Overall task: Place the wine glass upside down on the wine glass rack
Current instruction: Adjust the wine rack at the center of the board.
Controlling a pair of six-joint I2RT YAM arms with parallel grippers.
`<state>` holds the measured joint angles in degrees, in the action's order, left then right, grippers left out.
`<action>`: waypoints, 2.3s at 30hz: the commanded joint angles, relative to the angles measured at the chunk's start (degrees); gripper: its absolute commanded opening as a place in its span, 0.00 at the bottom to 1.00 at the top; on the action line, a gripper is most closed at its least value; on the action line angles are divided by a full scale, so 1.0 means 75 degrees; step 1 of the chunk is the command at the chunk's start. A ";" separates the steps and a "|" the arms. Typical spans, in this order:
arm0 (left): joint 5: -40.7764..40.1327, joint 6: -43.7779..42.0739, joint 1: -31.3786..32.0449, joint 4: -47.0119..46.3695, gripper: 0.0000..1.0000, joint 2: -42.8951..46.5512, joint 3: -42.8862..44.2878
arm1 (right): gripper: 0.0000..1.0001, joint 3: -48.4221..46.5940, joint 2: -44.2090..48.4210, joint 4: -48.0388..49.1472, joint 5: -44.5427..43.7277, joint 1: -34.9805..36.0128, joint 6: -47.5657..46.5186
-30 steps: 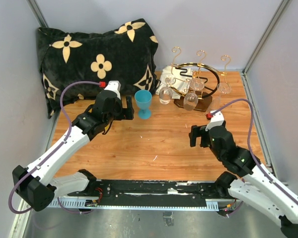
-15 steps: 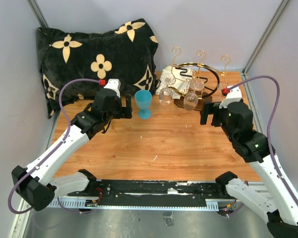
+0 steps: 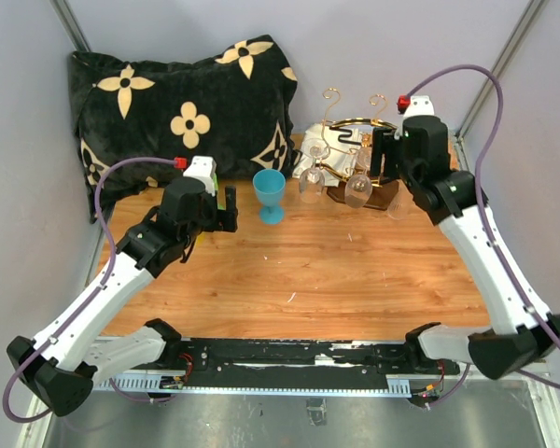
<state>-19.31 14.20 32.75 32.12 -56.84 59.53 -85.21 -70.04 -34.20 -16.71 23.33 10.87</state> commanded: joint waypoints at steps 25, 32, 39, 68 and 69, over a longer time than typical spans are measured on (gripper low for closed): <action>0.0209 -0.0100 0.0004 0.0177 1.00 0.0622 -0.0252 | 0.46 -0.2997 -0.3963 -0.0004 0.0964 -0.1319 0.0848; 0.0301 -0.0100 0.0004 0.0168 1.00 0.0675 -0.0296 | 0.35 -0.3338 -0.4341 -0.0203 0.1208 -0.1353 0.0792; 0.0288 -0.0100 0.0004 0.0163 1.00 0.0664 -0.0296 | 0.30 -0.3357 -0.4447 -0.0283 0.1405 -0.1399 0.0717; 0.0290 -0.0134 0.0004 0.0206 1.00 0.0420 -0.0215 | 0.01 -0.3347 -0.4092 -0.0691 0.2699 -0.1942 -0.1178; 0.0297 -0.0129 0.0004 0.0209 1.00 0.0410 -0.0214 | 0.01 -0.3336 -0.4056 -0.0723 0.2750 -0.1961 -0.1290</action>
<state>-17.28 13.91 32.75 33.58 -53.45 57.71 -109.03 -102.89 -37.12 1.83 10.48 8.45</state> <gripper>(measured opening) 0.994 0.075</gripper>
